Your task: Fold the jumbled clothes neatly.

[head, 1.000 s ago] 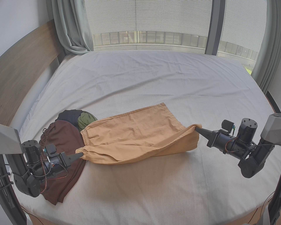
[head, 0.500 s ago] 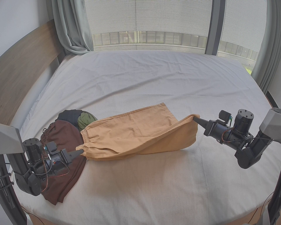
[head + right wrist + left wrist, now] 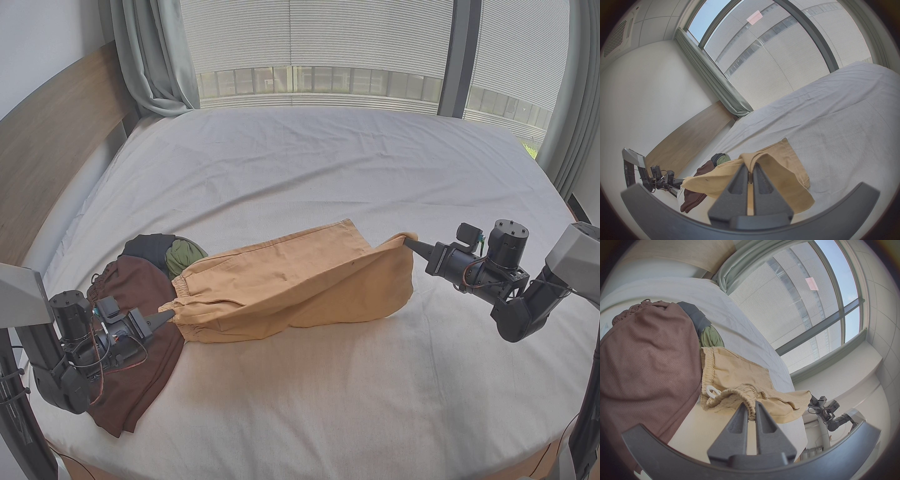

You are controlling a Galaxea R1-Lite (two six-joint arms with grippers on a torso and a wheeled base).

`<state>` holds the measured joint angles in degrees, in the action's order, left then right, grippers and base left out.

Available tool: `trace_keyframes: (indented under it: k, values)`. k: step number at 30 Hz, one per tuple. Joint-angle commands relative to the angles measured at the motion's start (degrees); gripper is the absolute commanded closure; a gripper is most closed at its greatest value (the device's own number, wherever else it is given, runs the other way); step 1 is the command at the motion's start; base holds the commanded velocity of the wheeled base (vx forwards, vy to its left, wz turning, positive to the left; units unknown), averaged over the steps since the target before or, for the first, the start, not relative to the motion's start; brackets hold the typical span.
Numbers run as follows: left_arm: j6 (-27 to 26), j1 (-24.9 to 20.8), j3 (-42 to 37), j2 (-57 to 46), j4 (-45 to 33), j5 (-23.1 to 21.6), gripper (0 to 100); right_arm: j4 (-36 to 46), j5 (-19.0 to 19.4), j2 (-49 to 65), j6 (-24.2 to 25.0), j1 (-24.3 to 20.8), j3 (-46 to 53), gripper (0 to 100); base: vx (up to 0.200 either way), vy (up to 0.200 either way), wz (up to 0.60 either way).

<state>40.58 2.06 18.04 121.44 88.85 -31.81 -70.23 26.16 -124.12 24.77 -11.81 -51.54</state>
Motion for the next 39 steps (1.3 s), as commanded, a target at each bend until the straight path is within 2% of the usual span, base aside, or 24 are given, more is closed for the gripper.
trace_keyframes:
  k: [1, 14, 20, 26, 39]
  values:
    - [0.64, -0.21, 0.94, 0.29, 0.01, 0.6, 100, 2.47, 0.03, -0.77, 0.01, -0.05, -3.57, 100, 0.0, 0.0, 0.0]
    - [0.73, -0.3, 3.58, 2.66, 0.01, 4.03, 100, 13.63, -0.06, -3.84, -0.07, -1.02, -15.52, 100, 0.0, 0.0, 0.0]
    - [0.81, -0.04, 4.55, 2.66, 0.01, 4.82, 100, 14.6, -0.23, -6.39, -0.16, -0.93, -18.95, 100, 0.0, 0.0, 0.0]
    - [5.12, -1.01, 8.94, 2.83, -0.08, 8.25, 100, 16.35, -0.23, -10.26, -0.16, -0.93, -23.69, 100, 0.0, 0.0, 0.0]
    - [4.94, -1.09, 13.33, 6.53, -0.08, 9.66, 100, 19.34, -0.94, -15.09, -0.25, -0.93, -31.51, 100, 0.0, 0.0, 0.0]
